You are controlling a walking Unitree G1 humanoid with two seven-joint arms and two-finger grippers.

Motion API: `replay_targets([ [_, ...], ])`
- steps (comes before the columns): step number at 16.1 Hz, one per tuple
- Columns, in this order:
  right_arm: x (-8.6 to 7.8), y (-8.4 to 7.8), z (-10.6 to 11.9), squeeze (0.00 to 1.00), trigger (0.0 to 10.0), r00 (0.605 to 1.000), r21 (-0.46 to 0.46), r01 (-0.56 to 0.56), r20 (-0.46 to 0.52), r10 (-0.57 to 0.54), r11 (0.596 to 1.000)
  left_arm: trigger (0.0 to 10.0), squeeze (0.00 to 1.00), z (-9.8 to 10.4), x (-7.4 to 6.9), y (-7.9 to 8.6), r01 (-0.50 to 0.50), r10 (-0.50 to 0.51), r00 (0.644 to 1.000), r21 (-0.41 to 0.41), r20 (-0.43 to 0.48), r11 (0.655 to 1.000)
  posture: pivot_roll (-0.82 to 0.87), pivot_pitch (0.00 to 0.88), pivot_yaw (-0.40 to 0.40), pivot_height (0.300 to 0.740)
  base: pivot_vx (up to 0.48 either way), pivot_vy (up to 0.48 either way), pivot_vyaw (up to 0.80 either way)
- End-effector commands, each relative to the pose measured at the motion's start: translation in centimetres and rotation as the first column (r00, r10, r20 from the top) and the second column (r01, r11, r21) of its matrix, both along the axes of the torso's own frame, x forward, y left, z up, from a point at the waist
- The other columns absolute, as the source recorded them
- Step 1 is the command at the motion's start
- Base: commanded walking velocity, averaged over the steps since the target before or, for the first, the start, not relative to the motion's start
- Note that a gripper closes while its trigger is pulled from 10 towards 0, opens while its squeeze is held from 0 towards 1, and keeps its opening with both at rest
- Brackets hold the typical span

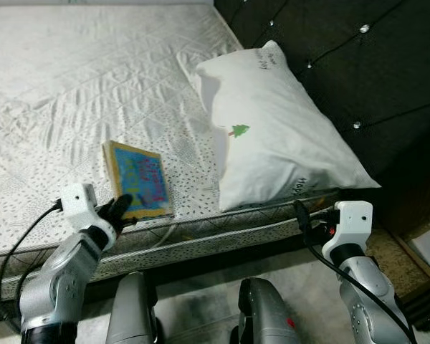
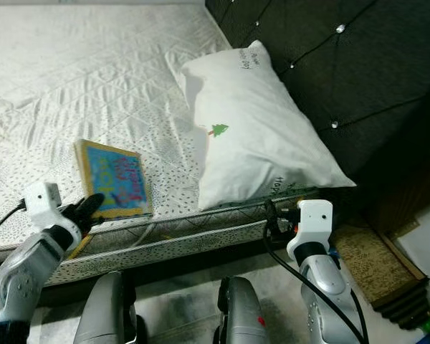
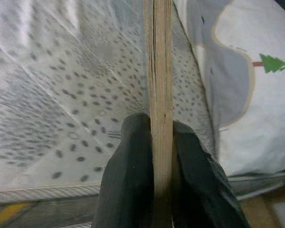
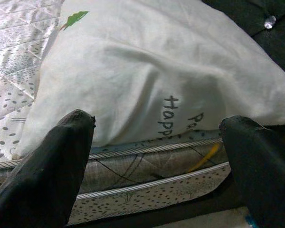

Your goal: Clean up the room

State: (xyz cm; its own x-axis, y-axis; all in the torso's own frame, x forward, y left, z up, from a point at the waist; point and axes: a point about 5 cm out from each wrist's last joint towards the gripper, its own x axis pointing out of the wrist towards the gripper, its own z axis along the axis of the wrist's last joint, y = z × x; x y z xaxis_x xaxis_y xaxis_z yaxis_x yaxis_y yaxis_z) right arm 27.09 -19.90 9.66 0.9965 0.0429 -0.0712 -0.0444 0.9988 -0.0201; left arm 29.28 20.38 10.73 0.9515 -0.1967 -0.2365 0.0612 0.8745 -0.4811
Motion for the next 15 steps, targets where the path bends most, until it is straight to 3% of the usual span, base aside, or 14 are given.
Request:
replay_targets([
  [1,-0.2,-0.4,0.3,0.0,10.0,1.0,-0.02,0.006,0.013,-0.005,1.0,10.0,0.0,0.3,0.5,-1.3,0.082,-0.081,0.997,-0.067,0.009,0.994,-0.16,0.173,-0.097,0.596,0.0,0.0,0.0],
  [3,-0.4,-0.7,0.6,0.0,10.0,1.0,-0.034,0.015,0.024,-0.014,0.999,10.0,0.0,1.0,1.2,-2.2,0.16,-0.159,0.987,-0.133,0.013,0.978,-0.19,0.18,-0.09,0.596,0.0,0.0,0.0],
  [4,-0.6,-1.0,0.6,0.0,10.0,0.999,-0.04,0.027,0.024,-0.026,0.999,10.0,0.0,1.4,1.6,-2.9,0.192,-0.195,0.981,-0.213,0.008,0.958,-0.2,0.181,-0.088,0.596,0.0,0.0,0.0],
  [5,-0.7,-1.2,0.6,0.0,10.0,0.999,-0.045,0.033,0.025,-0.031,0.998,10.0,0.0,1.6,1.6,-3.7,0.214,-0.238,0.971,-0.35,-0.027,0.912,-0.2,0.182,-0.087,0.596,0.0,0.0,0.0],
  [7,-0.9,-1.4,0.8,0.0,10.0,0.999,-0.056,0.038,0.03,-0.036,0.998,10.0,0.0,0.9,1.7,-3.8,0.213,-0.254,0.965,-0.368,-0.066,0.905,-0.22,0.185,-0.092,0.596,0.0,0.0,0.0],
  [11,-1.1,-2.1,1.0,0.0,10.0,0.999,-0.083,0.038,0.025,-0.036,0.996,10.0,0.0,0.2,2.7,-1.6,0.133,-0.174,0.981,-0.349,-0.087,0.928,-0.24,0.187,-0.115,0.596,0.0,0.0,0.0],
  [12,-1.0,-2.0,1.1,0.0,10.0,0.999,-0.094,0.028,0.028,-0.025,0.995,10.0,0.0,0.0,2.7,-1.1,0.107,-0.146,0.984,-0.319,-0.1,0.942,-0.24,0.186,-0.118,0.596,0.0,0.0,0.0],
  [15,-1.0,-2.0,1.0,0.0,10.0,1.0,-0.101,0.014,0.023,-0.011,0.995,10.0,0.0,0.2,1.9,0.3,0.064,-0.098,0.991,-0.331,-0.087,0.942,-0.23,0.184,-0.124,0.596,0.0,0.0,0.0],
])
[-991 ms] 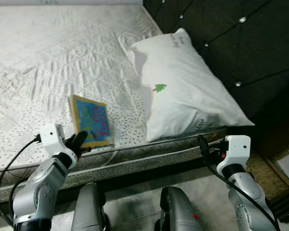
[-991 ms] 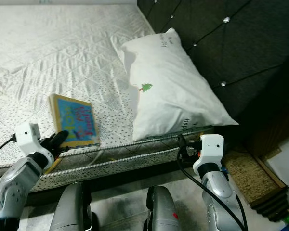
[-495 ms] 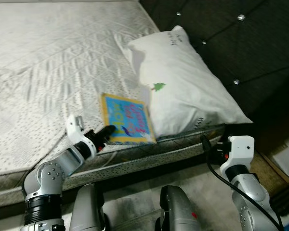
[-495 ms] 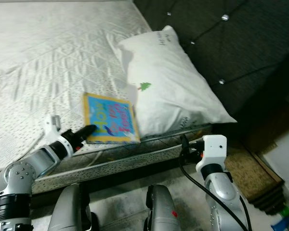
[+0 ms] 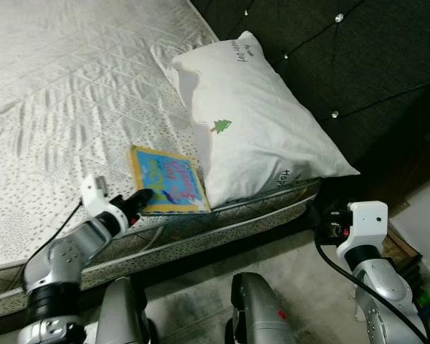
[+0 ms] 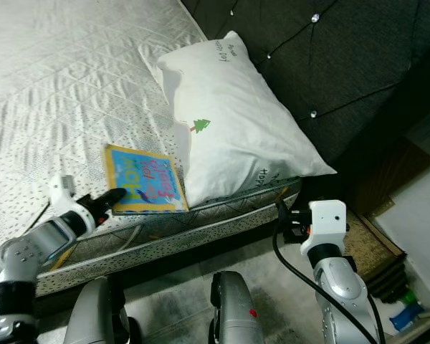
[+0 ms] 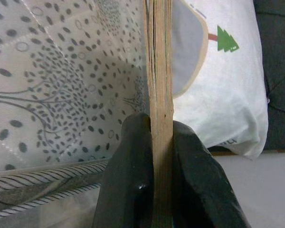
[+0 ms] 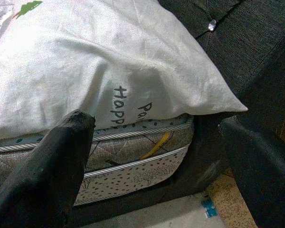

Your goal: Clean up the room

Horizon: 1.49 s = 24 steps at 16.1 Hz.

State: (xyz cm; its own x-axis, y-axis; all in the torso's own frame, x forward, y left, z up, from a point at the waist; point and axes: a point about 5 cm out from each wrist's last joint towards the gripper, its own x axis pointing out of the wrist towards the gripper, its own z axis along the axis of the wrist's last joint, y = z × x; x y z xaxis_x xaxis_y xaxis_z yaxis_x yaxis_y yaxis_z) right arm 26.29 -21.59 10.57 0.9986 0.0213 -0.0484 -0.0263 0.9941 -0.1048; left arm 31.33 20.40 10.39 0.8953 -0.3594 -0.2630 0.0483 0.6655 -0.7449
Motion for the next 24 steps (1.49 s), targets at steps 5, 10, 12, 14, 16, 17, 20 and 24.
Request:
replay_targets([
  [5,0.1,-0.1,0.0,0.0,10.0,1.0,-0.02,-0.017,-0.007,0.017,1.0,10.0,0.0,-0.8,-0.7,2.6,-0.041,0.041,0.999,0.012,-0.012,0.999,-0.22,0.175,-0.136,0.596,0.0,0.0,0.0],
  [10,-0.1,-0.6,0.2,0.0,10.0,1.0,-0.035,-0.007,0.002,0.007,0.999,10.0,0.0,-0.8,1.1,4.2,-0.077,0.077,0.997,0.036,0.004,0.996,-0.24,0.17,-0.138,0.596,0.0,0.0,0.0],
  [12,-0.1,-0.6,0.3,0.0,10.0,1.0,-0.04,-0.015,0.007,0.016,0.999,10.0,0.0,-1.0,1.9,4.0,-0.057,0.057,0.998,0.066,0.002,0.996,-0.24,0.169,-0.141,0.596,0.0,0.0,0.0],
  [14,0.0,-0.6,0.4,0.0,10.0,1.0,-0.043,-0.017,0.008,0.017,0.999,10.0,0.0,-0.9,2.5,3.7,-0.058,0.058,0.998,0.055,0.007,0.997,-0.25,0.171,-0.144,0.596,0.0,0.0,0.0],
  [16,-0.1,-0.6,0.5,0.0,10.0,1.0,-0.048,-0.02,0.01,0.021,0.999,10.0,0.0,-1.1,3.1,2.6,-0.026,0.026,1.0,0.045,0.001,0.999,-0.26,0.173,-0.144,0.596,0.0,0.0,0.0],
  [17,-0.1,-0.6,0.5,0.0,10.0,1.0,-0.051,-0.019,0.011,0.019,0.999,10.0,0.0,-1.5,3.3,2.2,-0.019,0.019,1.0,0.038,-0.011,0.999,-0.27,0.176,-0.144,0.596,0.0,0.0,0.0],
  [20,-0.2,-0.7,0.6,0.0,10.0,1.0,-0.05,-0.012,0.011,0.013,0.999,10.0,0.0,-2.1,3.0,2.3,-0.028,0.028,0.999,-0.005,-0.046,1.0,-0.28,0.178,-0.138,0.596,0.0,0.0,0.0],
  [24,-0.3,-0.9,0.5,0.0,10.0,1.0,-0.04,0.01,0.008,-0.01,0.999,10.0,0.69,-2.9,2.7,3.1,-0.068,0.069,0.993,0.012,-0.092,0.998,-0.29,0.18,-0.133,0.596,0.0,0.0,0.0],
])
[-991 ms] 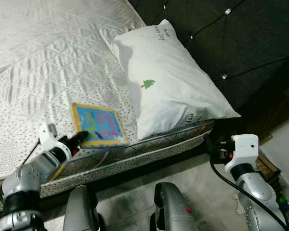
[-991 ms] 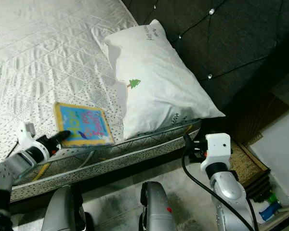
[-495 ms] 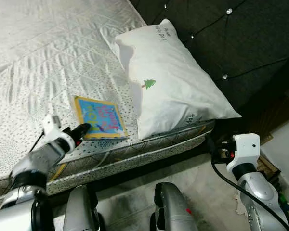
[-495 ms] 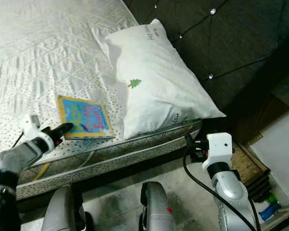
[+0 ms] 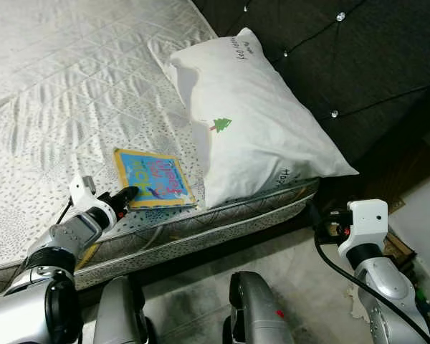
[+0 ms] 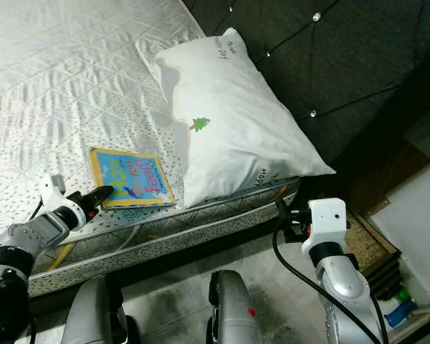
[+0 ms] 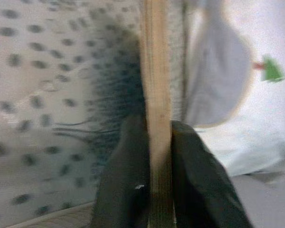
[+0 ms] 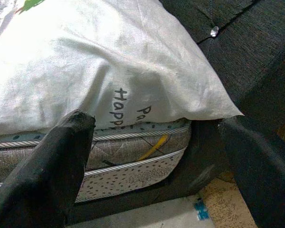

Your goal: Clean up the room

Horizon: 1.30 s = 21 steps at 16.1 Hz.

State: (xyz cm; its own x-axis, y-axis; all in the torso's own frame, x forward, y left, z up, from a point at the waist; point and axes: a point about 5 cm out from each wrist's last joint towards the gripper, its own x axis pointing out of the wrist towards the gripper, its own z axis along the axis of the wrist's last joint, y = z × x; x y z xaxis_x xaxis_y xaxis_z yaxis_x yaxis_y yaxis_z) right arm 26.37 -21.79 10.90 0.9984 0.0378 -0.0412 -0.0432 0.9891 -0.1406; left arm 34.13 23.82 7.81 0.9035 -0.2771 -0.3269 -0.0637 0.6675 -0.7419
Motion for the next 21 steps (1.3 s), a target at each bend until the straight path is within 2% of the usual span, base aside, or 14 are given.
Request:
replay_targets([
  [1,-0.3,-0.7,0.2,0.0,10.0,1.0,-0.006,0.031,0.001,-0.031,0.999,10.0,0.93,-0.5,-0.3,0.3,-0.013,0.015,0.999,0.032,-0.045,0.999,-0.29,0.18,-0.132,0.596,0.0,0.0,0.0],
  [2,-0.4,-0.8,0.2,0.0,10.0,0.999,-0.007,0.032,0.003,-0.032,0.999,10.0,1.0,-0.4,-0.2,0.7,-0.033,0.035,0.999,0.037,-0.036,0.999,-0.29,0.179,-0.129,0.596,0.0,0.0,0.0],
  [4,-0.4,-0.8,0.3,0.0,10.0,0.999,-0.008,0.036,0.006,-0.036,0.999,10.0,1.0,-0.2,-0.3,1.8,-0.085,0.088,0.996,0.078,-0.03,0.993,-0.29,0.18,-0.128,0.596,0.0,0.0,0.0],
  [8,-0.2,-0.7,0.3,0.0,10.0,1.0,-0.009,0.03,0.009,-0.03,1.0,10.0,1.0,0.2,-0.6,4.6,-0.258,0.266,0.964,0.201,-0.011,0.945,-0.29,0.177,-0.13,0.596,0.0,0.0,0.0],
  [11,-0.1,-0.6,0.3,0.0,10.0,1.0,-0.007,0.027,0.009,-0.026,1.0,10.0,1.0,0.3,-1.0,5.9,-0.304,0.316,0.949,0.239,-0.013,0.922,-0.29,0.175,-0.131,0.596,0.0,0.0,0.0],
  [15,-0.1,-0.4,0.3,0.0,10.0,1.0,-0.003,0.025,0.012,-0.025,1.0,10.0,1.0,0.7,-0.9,6.3,-0.333,0.343,0.939,0.29,0.016,0.897,-0.27,0.169,-0.123,0.596,0.0,0.0,0.0],
  [18,0.3,0.1,0.1,0.0,10.0,1.0,0.026,0.011,0.016,-0.011,1.0,10.0,1.0,1.5,-0.2,5.5,-0.32,0.301,0.947,0.304,0.111,0.897,-0.22,0.15,-0.111,0.596,0.0,0.0,0.0],
  [19,1.0,0.8,0.1,0.0,10.0,1.0,0.047,0.001,0.022,-0.002,0.999,10.0,1.0,1.8,0.0,5.2,-0.314,0.277,0.948,0.318,0.158,0.894,-0.2,0.143,-0.107,0.596,0.0,0.0,0.0],
  [21,2.2,2.3,0.0,0.0,10.0,0.999,0.096,-0.027,0.029,0.024,0.995,10.0,1.0,2.4,-0.2,4.9,-0.319,0.228,0.937,0.384,0.265,0.866,-0.15,0.125,-0.1,0.596,0.0,0.0,0.0],
])
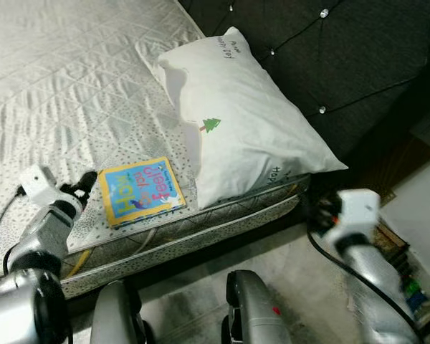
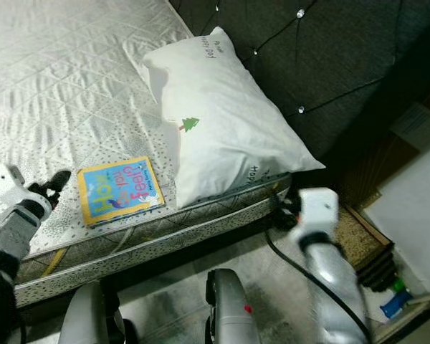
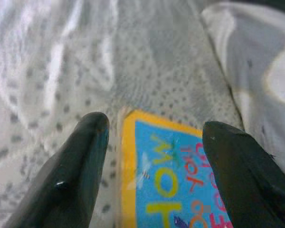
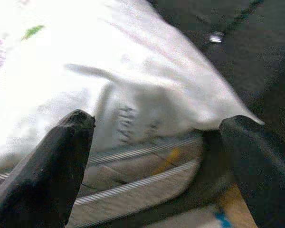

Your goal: Clean up the room

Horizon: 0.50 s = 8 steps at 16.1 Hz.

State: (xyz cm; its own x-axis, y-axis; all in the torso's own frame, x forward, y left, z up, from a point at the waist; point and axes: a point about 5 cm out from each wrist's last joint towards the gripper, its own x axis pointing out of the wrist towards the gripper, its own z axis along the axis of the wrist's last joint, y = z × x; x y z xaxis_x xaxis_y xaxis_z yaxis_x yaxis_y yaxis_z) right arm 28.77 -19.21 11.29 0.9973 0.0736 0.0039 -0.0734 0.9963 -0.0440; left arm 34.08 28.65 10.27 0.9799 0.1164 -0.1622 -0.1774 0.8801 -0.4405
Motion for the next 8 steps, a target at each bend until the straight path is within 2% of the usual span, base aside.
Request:
replay_targets([
  [1,0.2,0.4,-0.4,0.0,10.0,1.0,0.018,-0.011,-0.003,0.011,1.0,10.0,1.0,0.2,-0.4,0.1,0.012,-0.014,0.999,0.054,0.042,0.998,-0.13,0.117,-0.097,0.596,0.0,0.0,0.0],
  [3,1.0,1.6,-0.4,0.0,10.0,0.999,0.063,-0.034,0.002,0.034,0.997,10.0,1.0,0.9,-1.3,0.8,0.034,-0.047,0.995,0.155,0.086,0.987,-0.08,0.095,-0.084,0.596,0.0,0.0,0.0],
  [5,1.3,2.2,-0.5,0.0,10.0,0.998,0.079,-0.059,0.009,0.058,0.995,10.0,1.0,1.5,-1.7,1.1,0.039,-0.061,0.992,0.194,0.108,0.98,-0.07,0.087,-0.076,0.596,0.0,0.0,0.0],
  [8,2.3,3.4,-0.4,0.0,10.0,0.994,0.108,-0.112,0.03,0.11,0.988,10.0,1.0,1.1,-3.5,0.0,0.136,-0.165,0.985,0.341,0.057,0.93,-0.02,0.044,-0.054,0.596,0.0,0.0,0.0],
])
